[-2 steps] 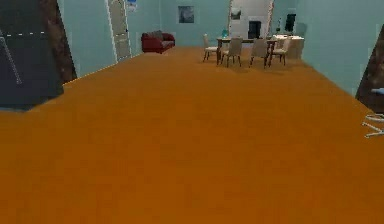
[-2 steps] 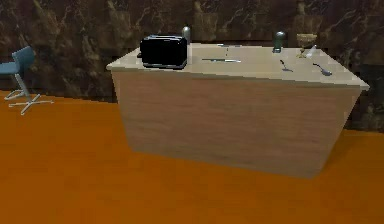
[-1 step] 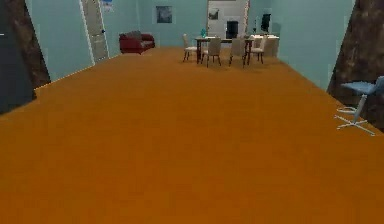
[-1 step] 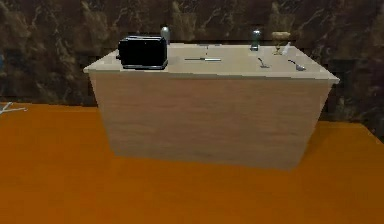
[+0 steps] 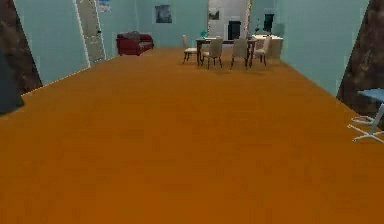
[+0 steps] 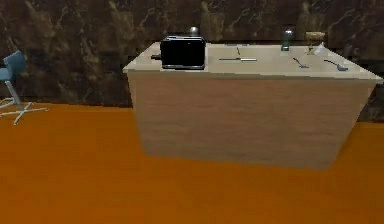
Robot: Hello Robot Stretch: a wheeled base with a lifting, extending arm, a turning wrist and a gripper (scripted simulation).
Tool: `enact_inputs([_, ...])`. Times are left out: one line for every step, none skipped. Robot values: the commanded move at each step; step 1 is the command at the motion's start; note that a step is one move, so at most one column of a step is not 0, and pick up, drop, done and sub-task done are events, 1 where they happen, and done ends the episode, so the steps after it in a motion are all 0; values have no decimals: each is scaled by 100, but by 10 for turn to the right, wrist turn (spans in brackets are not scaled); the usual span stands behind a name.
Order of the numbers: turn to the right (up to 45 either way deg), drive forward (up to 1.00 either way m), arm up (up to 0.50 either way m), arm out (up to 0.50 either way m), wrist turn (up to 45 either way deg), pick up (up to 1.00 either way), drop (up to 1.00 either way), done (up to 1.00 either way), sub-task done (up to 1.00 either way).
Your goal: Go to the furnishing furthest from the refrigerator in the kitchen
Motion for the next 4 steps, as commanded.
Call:
enact_inputs([-450, 0, 0, 0, 0, 0, 0, 0, 0])
enact_inputs([-60, 0, 0, 0, 0, 0, 0, 0, 0])
enact_inputs([0, 45, 0, 0, 0, 0, 0, 0, 0])
enact_inputs([0, 100, 0, 0, 0, 0, 0, 0, 0])
